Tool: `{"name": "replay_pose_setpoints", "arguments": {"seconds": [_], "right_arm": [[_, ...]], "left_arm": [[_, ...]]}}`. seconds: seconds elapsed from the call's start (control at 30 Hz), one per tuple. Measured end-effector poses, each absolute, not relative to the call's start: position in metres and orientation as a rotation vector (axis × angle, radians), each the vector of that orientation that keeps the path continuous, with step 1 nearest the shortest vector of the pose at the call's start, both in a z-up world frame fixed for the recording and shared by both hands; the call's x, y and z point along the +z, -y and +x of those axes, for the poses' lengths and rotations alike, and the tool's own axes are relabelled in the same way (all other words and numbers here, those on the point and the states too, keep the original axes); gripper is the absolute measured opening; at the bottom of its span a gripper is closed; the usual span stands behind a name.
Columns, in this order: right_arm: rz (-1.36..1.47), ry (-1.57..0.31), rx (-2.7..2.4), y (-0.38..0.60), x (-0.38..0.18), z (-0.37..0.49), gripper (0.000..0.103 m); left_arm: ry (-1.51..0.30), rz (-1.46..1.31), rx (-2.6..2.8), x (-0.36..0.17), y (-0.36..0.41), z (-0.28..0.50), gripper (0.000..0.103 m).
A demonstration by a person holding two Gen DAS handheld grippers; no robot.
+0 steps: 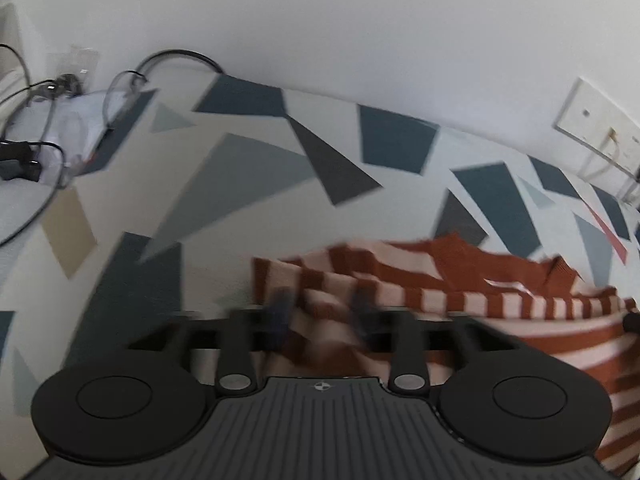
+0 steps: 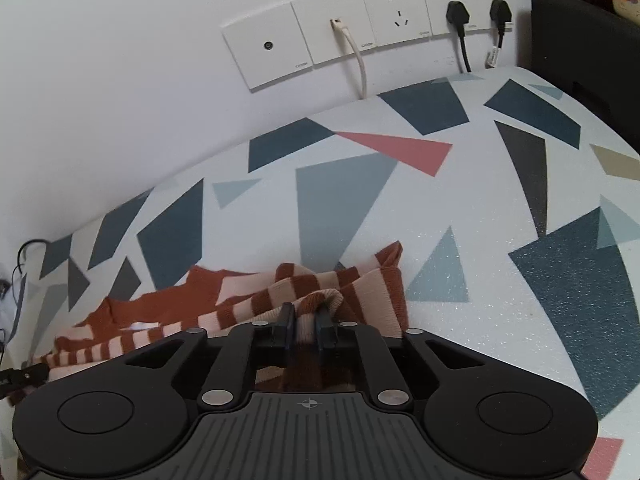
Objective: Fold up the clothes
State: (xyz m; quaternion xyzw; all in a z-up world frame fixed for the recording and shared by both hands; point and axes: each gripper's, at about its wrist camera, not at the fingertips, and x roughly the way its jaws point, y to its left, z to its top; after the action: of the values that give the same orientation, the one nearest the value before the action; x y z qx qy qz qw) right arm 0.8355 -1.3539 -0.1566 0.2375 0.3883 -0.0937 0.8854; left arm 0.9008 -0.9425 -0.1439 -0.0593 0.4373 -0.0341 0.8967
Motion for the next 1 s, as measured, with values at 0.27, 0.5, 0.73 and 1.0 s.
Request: {"name": "replay_pose_setpoints", "arguments": {"seconds": [0.27,0.5,0.73,1.0], "right_arm": [[0.436,-0.654,-0.206,1.341,-0.121,0.796,0.075],[0.159,-0.748,-0.084,1.29,-0.129,0.771,0.074],[-0.03,-0.843,-0.021,1.261,-0.16,0.794,0.071],[-0.09,-0.816,0.009,1.281,-0.16,0.859,0.07]], "left_arm": [[-0.748,-0.143,-0.149,-0.098,0.915,0.852,0.079],[-0.808,0.155,-0.38,-0.111,0.963,0.789,0.076],[-0.902,0.17,-0.354,-0.152,0.99,0.813,0.076],[-0.802,0.081,-0.232,-0.144,0.99,0.888,0.076]]}}
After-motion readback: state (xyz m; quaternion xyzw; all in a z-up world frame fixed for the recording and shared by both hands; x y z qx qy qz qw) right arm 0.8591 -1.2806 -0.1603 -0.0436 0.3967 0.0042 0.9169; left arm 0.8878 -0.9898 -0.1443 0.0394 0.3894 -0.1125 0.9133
